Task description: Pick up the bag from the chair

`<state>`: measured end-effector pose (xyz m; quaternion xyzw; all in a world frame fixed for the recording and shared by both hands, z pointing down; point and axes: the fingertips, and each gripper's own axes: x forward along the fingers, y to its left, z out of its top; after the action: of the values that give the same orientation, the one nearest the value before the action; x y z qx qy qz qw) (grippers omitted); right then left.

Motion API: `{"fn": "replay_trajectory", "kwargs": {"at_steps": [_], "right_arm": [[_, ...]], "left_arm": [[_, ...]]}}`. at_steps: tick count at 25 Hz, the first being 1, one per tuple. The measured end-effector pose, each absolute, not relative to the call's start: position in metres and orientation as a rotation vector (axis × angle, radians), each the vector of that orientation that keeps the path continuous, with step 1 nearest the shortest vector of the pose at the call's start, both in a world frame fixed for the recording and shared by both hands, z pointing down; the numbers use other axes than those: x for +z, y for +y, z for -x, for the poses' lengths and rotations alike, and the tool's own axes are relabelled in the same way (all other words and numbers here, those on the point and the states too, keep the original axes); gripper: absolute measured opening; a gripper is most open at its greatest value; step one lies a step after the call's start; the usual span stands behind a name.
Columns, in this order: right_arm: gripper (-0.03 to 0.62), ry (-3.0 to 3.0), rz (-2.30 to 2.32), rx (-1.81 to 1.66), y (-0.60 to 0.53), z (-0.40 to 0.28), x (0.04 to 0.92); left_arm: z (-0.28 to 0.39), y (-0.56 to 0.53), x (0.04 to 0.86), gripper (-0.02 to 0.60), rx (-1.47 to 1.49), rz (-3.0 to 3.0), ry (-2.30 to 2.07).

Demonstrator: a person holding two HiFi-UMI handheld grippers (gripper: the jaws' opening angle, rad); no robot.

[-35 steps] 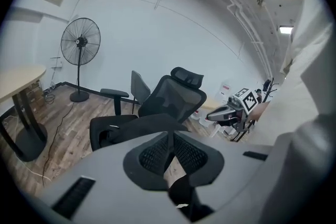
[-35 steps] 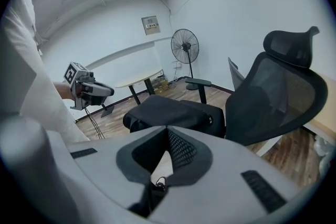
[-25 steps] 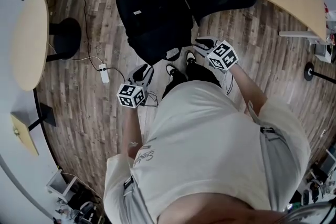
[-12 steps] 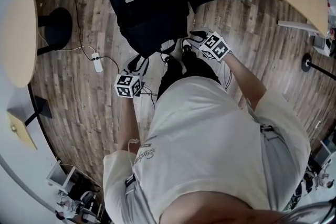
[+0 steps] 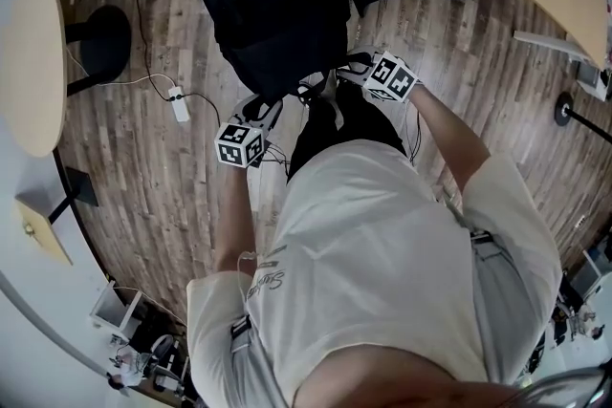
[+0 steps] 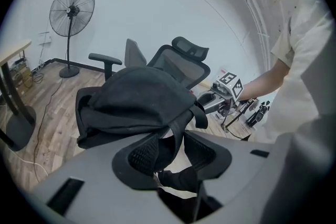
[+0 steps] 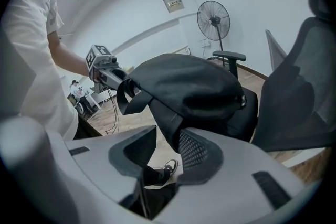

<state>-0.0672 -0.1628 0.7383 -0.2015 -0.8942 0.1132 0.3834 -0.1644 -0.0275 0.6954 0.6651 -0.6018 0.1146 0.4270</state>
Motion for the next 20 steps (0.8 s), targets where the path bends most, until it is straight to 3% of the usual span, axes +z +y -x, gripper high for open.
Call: {"fn": "replay_trajectory", "kwargs": {"at_steps": [20], "right_arm": [[0.118,-2.322,0.532,0.408,-0.166,0.109,0.714]], "left_arm": [[0.153,-0.061,0.693,0.152,0.374,-1.697,-1.463]]}}
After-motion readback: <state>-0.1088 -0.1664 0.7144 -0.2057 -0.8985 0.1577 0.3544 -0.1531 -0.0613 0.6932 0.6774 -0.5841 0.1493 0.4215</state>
